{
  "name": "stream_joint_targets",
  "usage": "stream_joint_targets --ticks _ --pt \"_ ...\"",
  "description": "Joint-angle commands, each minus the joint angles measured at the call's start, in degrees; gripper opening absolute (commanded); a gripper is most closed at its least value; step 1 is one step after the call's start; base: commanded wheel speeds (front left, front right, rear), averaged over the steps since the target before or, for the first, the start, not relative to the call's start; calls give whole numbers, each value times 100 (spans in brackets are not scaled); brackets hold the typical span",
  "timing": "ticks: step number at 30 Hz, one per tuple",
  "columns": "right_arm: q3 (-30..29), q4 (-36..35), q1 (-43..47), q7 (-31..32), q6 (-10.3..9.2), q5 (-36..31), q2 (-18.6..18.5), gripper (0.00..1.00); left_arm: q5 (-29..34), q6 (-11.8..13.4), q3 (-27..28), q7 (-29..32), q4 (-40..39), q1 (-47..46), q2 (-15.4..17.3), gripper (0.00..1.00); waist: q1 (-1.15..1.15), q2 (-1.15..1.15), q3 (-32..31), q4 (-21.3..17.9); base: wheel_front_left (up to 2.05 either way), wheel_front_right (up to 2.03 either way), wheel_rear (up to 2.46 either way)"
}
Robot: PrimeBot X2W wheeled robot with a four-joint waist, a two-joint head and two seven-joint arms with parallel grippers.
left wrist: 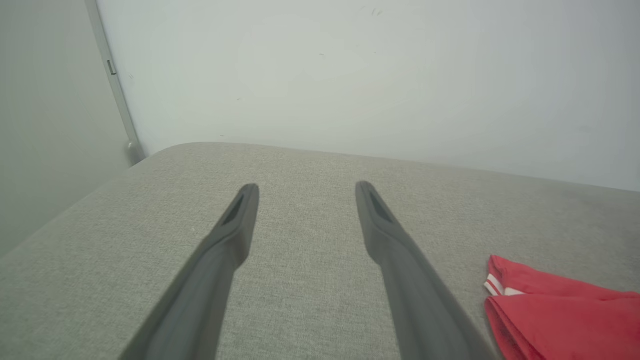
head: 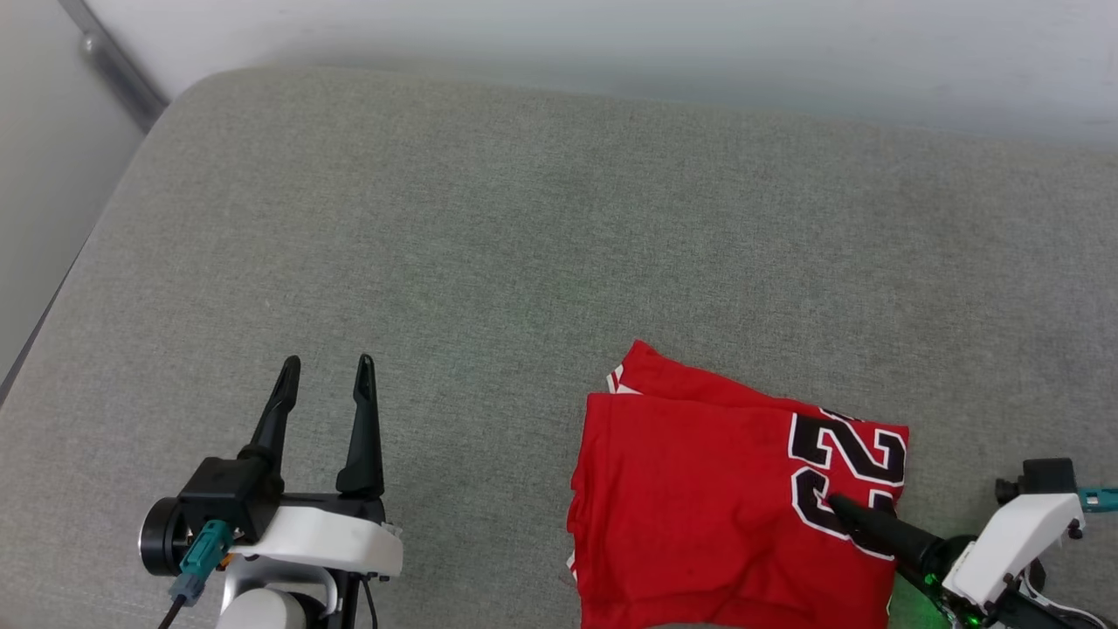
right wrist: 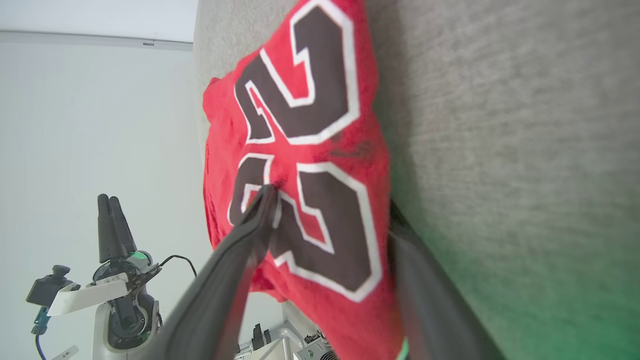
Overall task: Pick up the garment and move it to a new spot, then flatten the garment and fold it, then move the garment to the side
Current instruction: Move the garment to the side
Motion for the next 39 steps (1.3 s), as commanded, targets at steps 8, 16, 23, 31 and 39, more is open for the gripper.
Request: stream_joint_targets --ticks 8,16,23,31,39 --pt "765 -271 -147 -545 -8 -247 -432 0 204 -151 172 -12 70 8 -137 100 0 0 -192 -145 0 0 0" --pt "1746 -619 -255 -1225 -9 -2004 -1293 0 339 -206 310 -12 -3 141 -136 100 0 0 -383 -718 0 0 0" --pt "2158 -437 -521 -1489 -9 -3365 -1616 0 425 -285 374 -12 -156 209 -83 100 0 0 -349 -1679 0 0 0" --pt "2462 88 -1191 -2137 -10 -3946 -1729 0 582 -401 231 -7 -367 -9 12 100 0 0 -42 -2866 0 0 0" --pt "2269 905 -2276 -3273 -10 -4254 -1784 0 737 -517 57 264 -797 -467 230 100 0 0 774 -3593 0 0 0"
